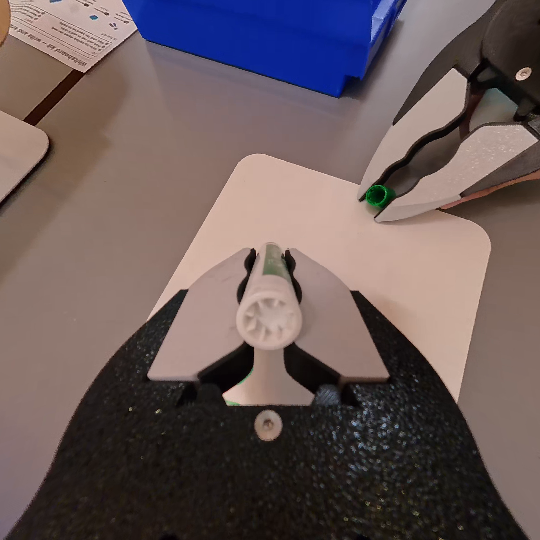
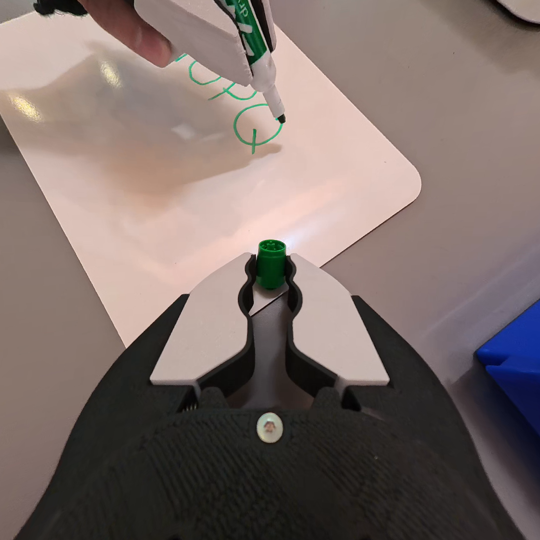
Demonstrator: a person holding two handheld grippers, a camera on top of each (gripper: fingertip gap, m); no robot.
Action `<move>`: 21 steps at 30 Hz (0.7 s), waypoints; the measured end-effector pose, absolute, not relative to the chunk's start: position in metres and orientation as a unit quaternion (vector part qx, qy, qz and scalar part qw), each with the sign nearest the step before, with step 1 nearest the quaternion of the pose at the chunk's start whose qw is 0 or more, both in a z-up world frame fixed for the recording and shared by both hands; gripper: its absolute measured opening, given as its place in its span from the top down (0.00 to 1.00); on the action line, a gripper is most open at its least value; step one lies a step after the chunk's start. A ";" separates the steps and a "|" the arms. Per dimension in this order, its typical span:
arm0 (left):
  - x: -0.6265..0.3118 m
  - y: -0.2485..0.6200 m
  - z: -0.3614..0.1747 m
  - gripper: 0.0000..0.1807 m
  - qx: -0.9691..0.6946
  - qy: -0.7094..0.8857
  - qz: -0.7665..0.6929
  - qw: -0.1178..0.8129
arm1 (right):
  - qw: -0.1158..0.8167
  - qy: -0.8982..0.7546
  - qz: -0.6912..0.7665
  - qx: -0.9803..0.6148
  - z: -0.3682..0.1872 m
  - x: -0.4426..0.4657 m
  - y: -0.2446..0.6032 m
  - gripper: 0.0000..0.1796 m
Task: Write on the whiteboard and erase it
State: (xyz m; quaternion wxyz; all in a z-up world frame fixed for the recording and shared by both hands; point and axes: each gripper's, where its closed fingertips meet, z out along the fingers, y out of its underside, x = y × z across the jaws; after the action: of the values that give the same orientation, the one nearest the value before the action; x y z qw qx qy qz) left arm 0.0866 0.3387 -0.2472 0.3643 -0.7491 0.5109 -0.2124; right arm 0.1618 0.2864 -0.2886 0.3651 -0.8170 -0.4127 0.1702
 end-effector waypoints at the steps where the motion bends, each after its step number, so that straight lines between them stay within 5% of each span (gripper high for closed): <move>1: 0.087 0.339 -0.247 0.89 -0.750 0.510 -0.213 0.364 | 0.366 -0.412 0.169 -0.817 -0.289 0.162 0.287 0.89; 21: 0.098 0.344 -0.260 0.89 -0.749 0.540 -0.180 0.340 | 0.364 -0.409 0.173 -0.819 -0.288 0.162 0.287 0.89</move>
State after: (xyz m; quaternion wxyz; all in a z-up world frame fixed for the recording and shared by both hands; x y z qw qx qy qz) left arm 0.0981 0.3443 -0.2602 0.3395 -0.7490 0.5397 -0.1801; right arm 0.1624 0.2871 -0.2884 0.3638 -0.8189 -0.4089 0.1728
